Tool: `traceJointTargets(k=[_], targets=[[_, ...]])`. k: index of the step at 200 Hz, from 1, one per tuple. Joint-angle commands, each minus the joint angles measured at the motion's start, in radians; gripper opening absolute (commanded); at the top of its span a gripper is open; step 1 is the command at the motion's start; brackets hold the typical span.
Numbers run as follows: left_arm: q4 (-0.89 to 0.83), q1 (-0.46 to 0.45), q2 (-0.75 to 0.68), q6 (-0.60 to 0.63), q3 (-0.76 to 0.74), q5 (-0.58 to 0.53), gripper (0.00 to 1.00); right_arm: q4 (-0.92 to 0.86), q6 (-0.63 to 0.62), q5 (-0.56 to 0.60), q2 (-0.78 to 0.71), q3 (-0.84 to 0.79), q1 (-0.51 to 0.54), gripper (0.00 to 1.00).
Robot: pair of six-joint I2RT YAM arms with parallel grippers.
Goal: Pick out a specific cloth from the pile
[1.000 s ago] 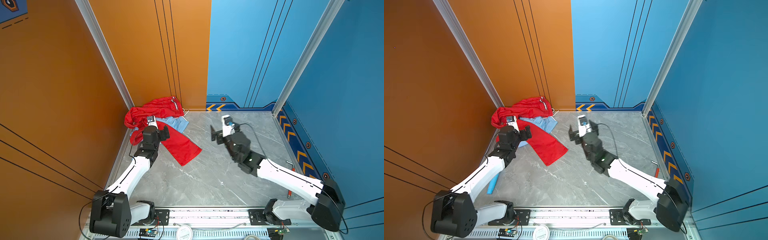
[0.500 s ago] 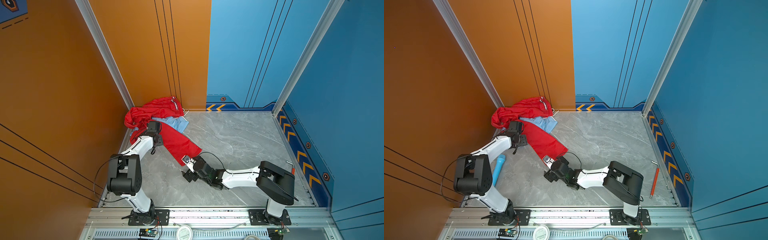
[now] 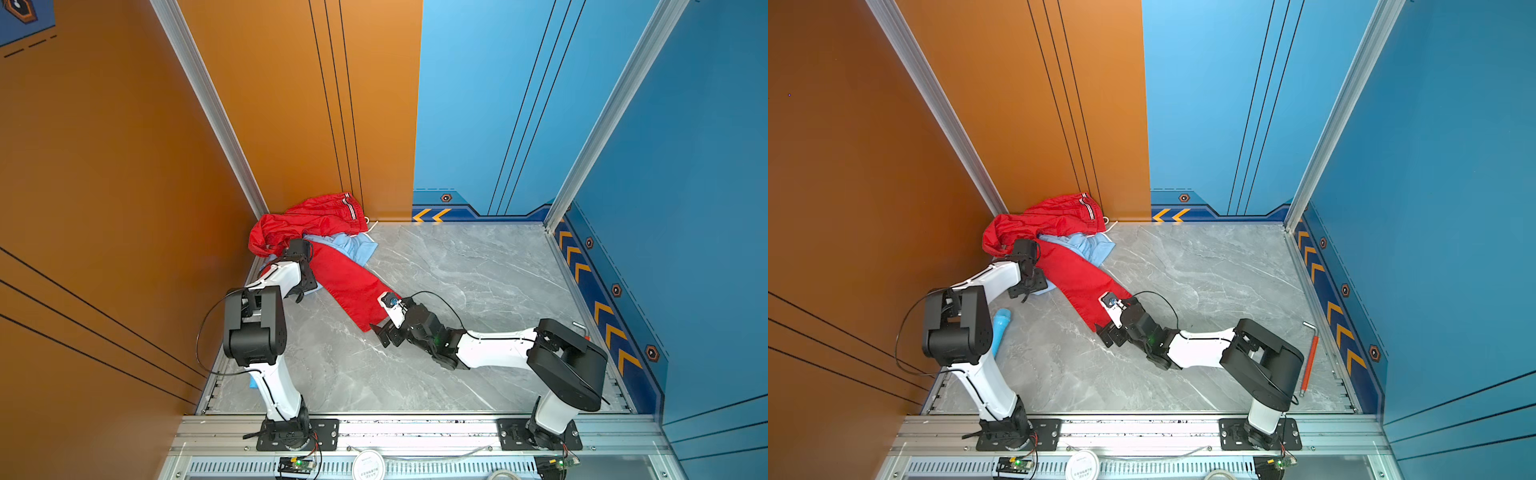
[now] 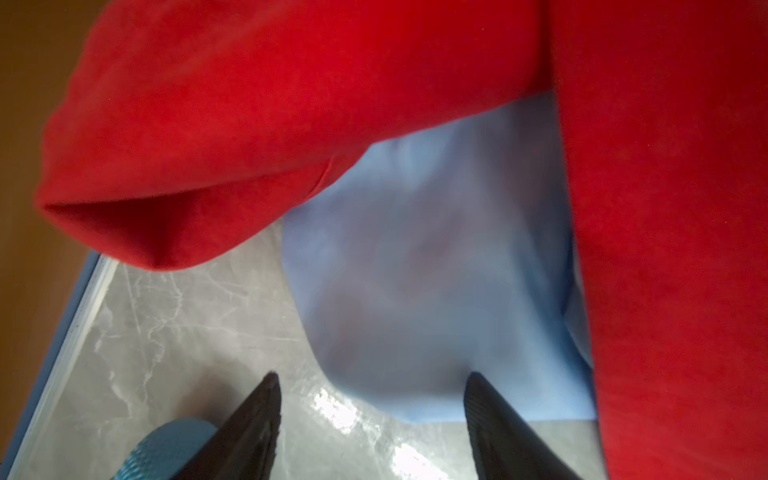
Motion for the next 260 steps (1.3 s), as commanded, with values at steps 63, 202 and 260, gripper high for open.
traceJointTargets(k=[63,202,260], targets=[[-0.051,0.023,0.082,-0.063,0.071,0.051,0.66,0.014,-0.005,-0.08,-0.04,-0.02,-0.017,1.0],[-0.072,0.018,-0.153,-0.025,0.261,0.066,0.0,0.02,0.029,-0.118,-0.066,-0.038,-0.064,1.0],[-0.011,-0.057,-0.225,-0.125,0.267,0.057,0.0,0.037,0.113,-0.132,-0.063,-0.051,-0.123,1.0]])
